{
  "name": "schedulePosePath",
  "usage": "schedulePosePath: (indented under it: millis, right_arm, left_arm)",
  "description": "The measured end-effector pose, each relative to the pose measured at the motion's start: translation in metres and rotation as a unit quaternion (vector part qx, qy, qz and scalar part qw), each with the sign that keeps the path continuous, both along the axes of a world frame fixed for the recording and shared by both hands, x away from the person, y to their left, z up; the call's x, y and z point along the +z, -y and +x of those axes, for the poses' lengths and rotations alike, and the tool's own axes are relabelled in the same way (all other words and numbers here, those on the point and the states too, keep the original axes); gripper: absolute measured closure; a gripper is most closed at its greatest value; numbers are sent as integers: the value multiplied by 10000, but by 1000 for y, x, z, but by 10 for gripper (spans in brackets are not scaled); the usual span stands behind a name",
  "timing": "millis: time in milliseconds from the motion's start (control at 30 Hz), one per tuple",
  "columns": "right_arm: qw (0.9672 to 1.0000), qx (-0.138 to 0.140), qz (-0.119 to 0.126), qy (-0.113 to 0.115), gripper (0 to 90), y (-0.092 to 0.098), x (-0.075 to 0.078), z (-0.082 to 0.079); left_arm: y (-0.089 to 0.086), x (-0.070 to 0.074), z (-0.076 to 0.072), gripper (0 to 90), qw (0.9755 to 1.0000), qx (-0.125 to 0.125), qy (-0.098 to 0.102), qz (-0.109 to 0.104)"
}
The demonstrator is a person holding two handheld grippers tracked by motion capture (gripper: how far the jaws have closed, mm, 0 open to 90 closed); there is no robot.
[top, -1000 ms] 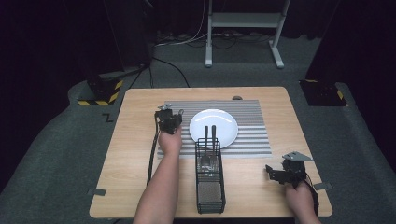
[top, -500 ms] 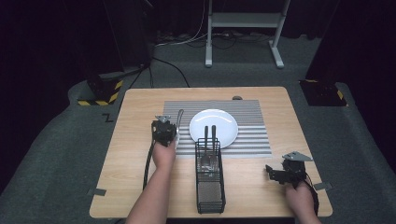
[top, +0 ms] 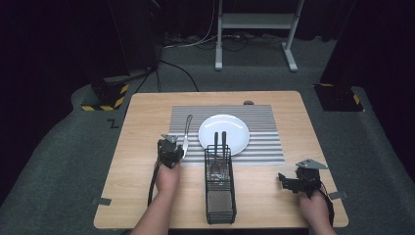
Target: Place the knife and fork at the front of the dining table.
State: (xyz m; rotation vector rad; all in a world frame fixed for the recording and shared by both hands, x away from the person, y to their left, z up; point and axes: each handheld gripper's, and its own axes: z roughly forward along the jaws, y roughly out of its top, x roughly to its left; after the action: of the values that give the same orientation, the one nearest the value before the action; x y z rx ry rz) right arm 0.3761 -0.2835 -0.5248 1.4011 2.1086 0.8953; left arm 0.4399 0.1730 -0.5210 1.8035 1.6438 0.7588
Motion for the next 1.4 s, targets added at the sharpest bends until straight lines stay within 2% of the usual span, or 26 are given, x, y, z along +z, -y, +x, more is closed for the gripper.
schedulePosePath:
  millis: [67, 133, 300, 433, 567, 633, 767, 833, 967, 1033, 1067, 1100, 1167, 1300, 1400]
  right_arm:
    - [10000, 0, 0, 0, 101, 0, 0, 0]
    - [10000, 1, -1, 1, 101, 0, 0, 0]
    - [10000, 1, -1, 1, 101, 0, 0, 0]
    - [10000, 6, 1, -2, 102, 0, 0, 0]
    - [10000, 17, 12, -16, 102, 0, 0, 0]
    - [10000, 26, 9, -7, 102, 0, 0, 0]
    - [10000, 20, 9, -11, 103, 0, 0, 0]
    - [10000, 6, 15, -6, 103, 0, 0, 0]
    - [10000, -9, 24, -1, 108, 0, 0, -1]
    - [10000, -6, 5, 21, 123, 0, 0, -1]
    - [10000, -18, 0, 27, 133, 0, 1, -2]
    - [10000, -20, -8, 57, 134, 0, 1, -2]
    - [9999, -45, -55, 91, 138, -1, 1, -3]
    - [9993, -72, -199, 314, 154, -4, 2, -8]
    - [9986, 10, -116, 519, 140, -8, 9, -13]
  left_arm:
    - [2, 0, -2, 586, 10000, -35, 18, 28]
    - [2, 0, -4, 583, 10000, -63, 11, -63]
    - [2, -1, -6, 546, 9999, -46, 12, -134]
    - [-5, 1, -10, 457, 9999, 10, 18, -126]
    - [-16, 8, -21, 372, 9997, 47, 180, -133]
    - [-23, 9, -27, 335, 9995, 82, 179, -228]
    - [-40, 9, -43, 244, 9993, 33, 50, -364]
    - [-49, 8, -54, 228, 9992, -12, 35, -409]
    - [-63, 2, -71, 151, 9988, -56, -358, -333]
    - [-67, 0, -76, 146, 9986, -52, -465, -260]
    - [-69, -1, -79, 145, 9988, -81, -440, -196]
    - [-72, -2, -82, 143, 9988, -151, -405, -223]
    - [-77, -4, -86, 78, 9980, -291, -318, -452]
    - [-75, -6, -90, 48, 9979, -431, -313, -356]
    - [-70, -7, -88, 21, 9978, -508, -406, -97]
